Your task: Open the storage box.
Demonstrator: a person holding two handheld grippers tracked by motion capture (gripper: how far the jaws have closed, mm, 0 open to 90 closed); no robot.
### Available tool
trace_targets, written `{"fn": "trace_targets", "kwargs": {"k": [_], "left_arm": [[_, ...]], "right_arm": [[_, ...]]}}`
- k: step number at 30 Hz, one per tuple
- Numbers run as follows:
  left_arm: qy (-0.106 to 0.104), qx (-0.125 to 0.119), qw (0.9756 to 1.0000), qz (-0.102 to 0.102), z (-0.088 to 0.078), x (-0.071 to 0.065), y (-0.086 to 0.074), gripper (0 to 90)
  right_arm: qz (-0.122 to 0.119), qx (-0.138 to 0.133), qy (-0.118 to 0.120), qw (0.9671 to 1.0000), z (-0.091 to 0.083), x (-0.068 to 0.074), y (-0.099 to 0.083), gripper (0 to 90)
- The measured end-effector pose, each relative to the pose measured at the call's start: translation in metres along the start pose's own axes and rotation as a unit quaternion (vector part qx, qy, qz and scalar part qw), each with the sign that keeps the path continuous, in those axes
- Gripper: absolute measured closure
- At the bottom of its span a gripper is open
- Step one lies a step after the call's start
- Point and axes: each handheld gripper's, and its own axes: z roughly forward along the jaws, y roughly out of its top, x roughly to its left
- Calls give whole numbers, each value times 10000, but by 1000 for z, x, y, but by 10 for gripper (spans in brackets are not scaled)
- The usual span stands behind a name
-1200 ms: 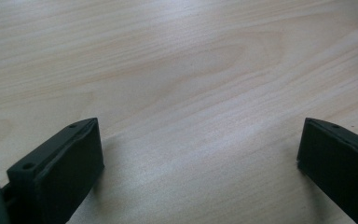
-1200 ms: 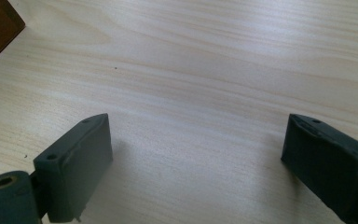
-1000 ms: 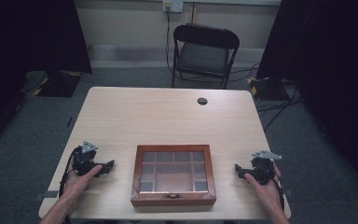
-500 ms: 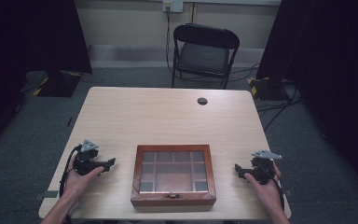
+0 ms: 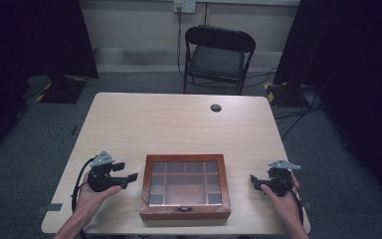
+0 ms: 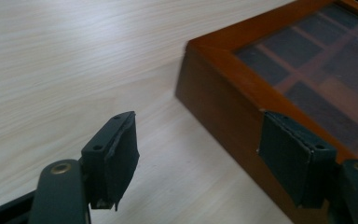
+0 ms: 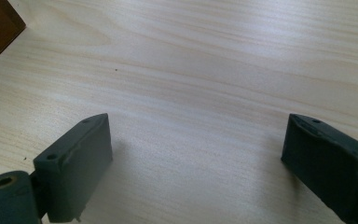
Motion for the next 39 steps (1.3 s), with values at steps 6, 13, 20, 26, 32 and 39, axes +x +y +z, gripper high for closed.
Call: {"fn": "trace_targets", "kwargs": {"k": [6, 13, 20, 26, 32, 39], "left_arm": [[-355, -65, 9991, 231, 0, -21, 9, 330], [-730, 88, 9961, 483, 11, -45, 27, 358], [-1137, 168, 9904, 772, 21, -72, 39, 424], [-1596, 435, 9813, 988, 31, -93, 38, 484], [-2025, 557, 9710, 1141, 43, -110, 44, 543], [-2425, 627, 9594, 1299, 48, -126, 33, 681]], "right_arm": [[-3, 1, 1, 10000, 0, 0, 0, 75], [0, -1, -1, 10000, 0, 0, 0, 75], [16, -4, -25, 10000, 0, 1, 0, 76], [17, -5, -25, 10000, 0, 1, 0, 76], [13, -4, -18, 10000, 0, 0, 0, 76], [14, -4, -19, 10000, 0, 0, 0, 76]]}}
